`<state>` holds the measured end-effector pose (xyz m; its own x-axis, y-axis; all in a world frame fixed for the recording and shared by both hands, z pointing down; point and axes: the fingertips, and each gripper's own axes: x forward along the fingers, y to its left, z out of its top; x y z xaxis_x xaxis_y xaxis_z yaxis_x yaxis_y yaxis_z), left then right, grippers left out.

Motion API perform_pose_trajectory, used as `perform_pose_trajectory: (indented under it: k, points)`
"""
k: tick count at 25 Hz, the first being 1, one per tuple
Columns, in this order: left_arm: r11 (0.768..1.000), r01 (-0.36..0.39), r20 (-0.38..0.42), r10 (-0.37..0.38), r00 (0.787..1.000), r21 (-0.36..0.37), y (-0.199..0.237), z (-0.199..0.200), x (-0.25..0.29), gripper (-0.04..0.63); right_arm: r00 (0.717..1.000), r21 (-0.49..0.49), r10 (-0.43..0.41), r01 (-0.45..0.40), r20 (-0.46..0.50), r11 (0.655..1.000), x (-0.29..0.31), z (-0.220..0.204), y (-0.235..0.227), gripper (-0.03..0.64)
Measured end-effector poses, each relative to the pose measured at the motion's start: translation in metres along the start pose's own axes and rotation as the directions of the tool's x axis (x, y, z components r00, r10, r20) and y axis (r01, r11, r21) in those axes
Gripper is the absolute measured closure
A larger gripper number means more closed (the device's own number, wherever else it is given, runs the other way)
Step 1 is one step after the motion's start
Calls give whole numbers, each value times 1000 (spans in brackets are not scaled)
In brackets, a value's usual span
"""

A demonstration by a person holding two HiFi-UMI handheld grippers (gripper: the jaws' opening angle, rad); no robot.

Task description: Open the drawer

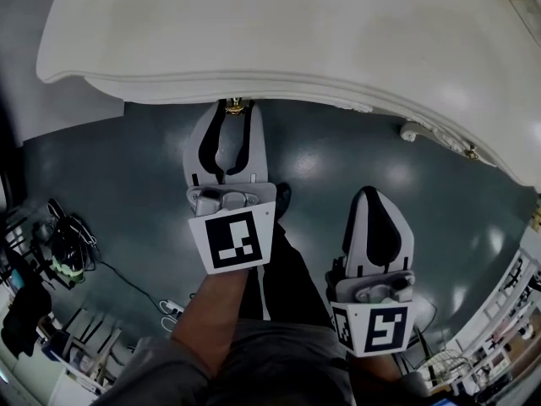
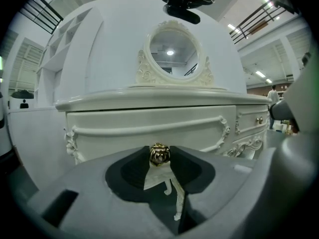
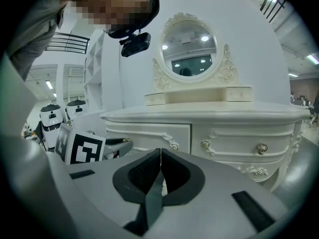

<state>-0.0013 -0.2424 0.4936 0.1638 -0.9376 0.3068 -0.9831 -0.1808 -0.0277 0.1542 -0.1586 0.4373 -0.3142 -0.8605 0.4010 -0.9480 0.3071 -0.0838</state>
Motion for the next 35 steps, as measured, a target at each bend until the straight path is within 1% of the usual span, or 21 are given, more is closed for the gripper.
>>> perform_pose_trajectory:
  k: [9, 12, 16, 21, 26, 32, 35]
  points:
    - [1000, 12, -11, -12, 1000, 9, -1, -10, -19, 458, 1000, -6, 16, -15, 21, 1000, -12, 0, 10, 602]
    - [1000, 20, -18, -19, 1000, 17, -1, -13, -26, 458, 999, -13, 25, -24, 35, 1000, -16, 4, 15, 603]
    - [1000, 22, -16, -22, 1000, 10, 0, -13, -34, 459, 998, -24, 38, -37, 55, 999, -23, 12, 24, 602]
    - [999, 27, -15, -26, 1000, 35, -1, -14, -42, 459, 996, -27, 62, -61, 60, 998, -28, 13, 35, 602]
    - [999, 30, -19, -29, 999, 42, -2, -15, -47, 459, 995, -38, 73, -70, 61, 997, -32, 13, 41, 603]
    - [1000, 27, -5, -27, 1000, 15, -1, -18, -57, 459, 995, -51, 75, -72, 66, 996, -47, 11, 52, 602]
    - [999, 30, -10, -30, 1000, 20, 0, -21, -61, 459, 994, -57, 75, -71, 78, 996, -57, 10, 57, 603]
